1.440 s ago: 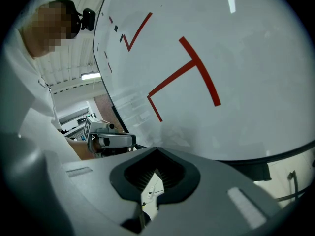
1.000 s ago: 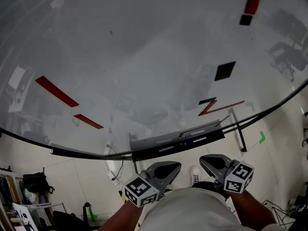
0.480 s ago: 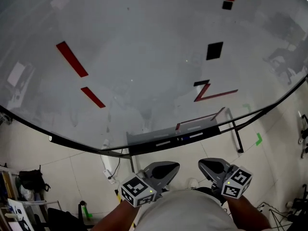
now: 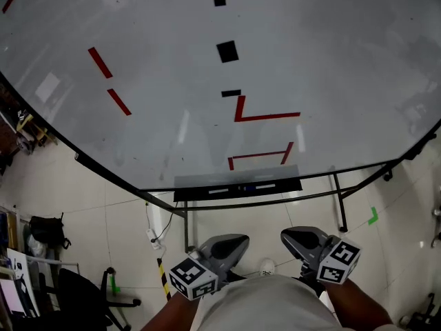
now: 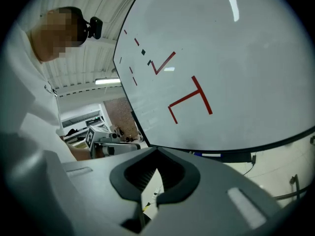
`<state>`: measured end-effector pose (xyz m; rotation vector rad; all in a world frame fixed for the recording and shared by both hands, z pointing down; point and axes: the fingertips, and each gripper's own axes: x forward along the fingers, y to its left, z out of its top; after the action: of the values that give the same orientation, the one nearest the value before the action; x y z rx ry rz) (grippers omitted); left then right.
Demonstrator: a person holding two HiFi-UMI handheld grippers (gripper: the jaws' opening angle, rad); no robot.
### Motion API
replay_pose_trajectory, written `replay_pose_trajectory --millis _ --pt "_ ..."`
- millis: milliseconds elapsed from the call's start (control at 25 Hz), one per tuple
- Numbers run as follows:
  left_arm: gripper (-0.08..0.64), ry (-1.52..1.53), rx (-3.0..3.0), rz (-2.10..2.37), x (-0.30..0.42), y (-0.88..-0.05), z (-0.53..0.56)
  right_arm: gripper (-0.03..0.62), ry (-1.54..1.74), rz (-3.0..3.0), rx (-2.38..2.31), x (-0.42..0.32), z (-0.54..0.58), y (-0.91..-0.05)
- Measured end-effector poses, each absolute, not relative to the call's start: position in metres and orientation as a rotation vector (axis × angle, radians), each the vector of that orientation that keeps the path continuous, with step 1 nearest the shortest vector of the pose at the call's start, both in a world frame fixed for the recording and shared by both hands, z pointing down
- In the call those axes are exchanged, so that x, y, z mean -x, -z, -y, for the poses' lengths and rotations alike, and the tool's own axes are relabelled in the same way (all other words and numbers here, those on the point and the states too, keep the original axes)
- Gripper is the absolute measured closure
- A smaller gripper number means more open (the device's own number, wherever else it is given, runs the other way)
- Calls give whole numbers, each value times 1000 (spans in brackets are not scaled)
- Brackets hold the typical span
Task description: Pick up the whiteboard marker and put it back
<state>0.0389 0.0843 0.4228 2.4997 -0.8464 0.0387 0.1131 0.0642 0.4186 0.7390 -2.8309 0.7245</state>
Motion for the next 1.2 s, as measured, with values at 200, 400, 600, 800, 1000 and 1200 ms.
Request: replay_pose_trajectory --millis 200,400,600,800,1000,1200 --pt "545 -68 -2516 958 -55 -420 -103 591 -696 2837 -664 -129 -76 -413" --pt "545 -75 -2471 931 -54 -428 -122 591 -683 2841 -686 -130 -85 -409" --pt "545 -134 -2480 885 -40 -425 -124 592 -690 2826 -733 -114 -94 -411" --pt "545 -162 -2504 847 -26 -421 -127 592 -682 2819 -758 -93 -103 -415" --pt "545 -162 -2492 828 -14 -423 -132 591 -685 2807 -781 -80 -114 -420" --pt "544 -163 -2499 807 -9 -424 -132 592 -698 2781 -818 -82 -119 -427"
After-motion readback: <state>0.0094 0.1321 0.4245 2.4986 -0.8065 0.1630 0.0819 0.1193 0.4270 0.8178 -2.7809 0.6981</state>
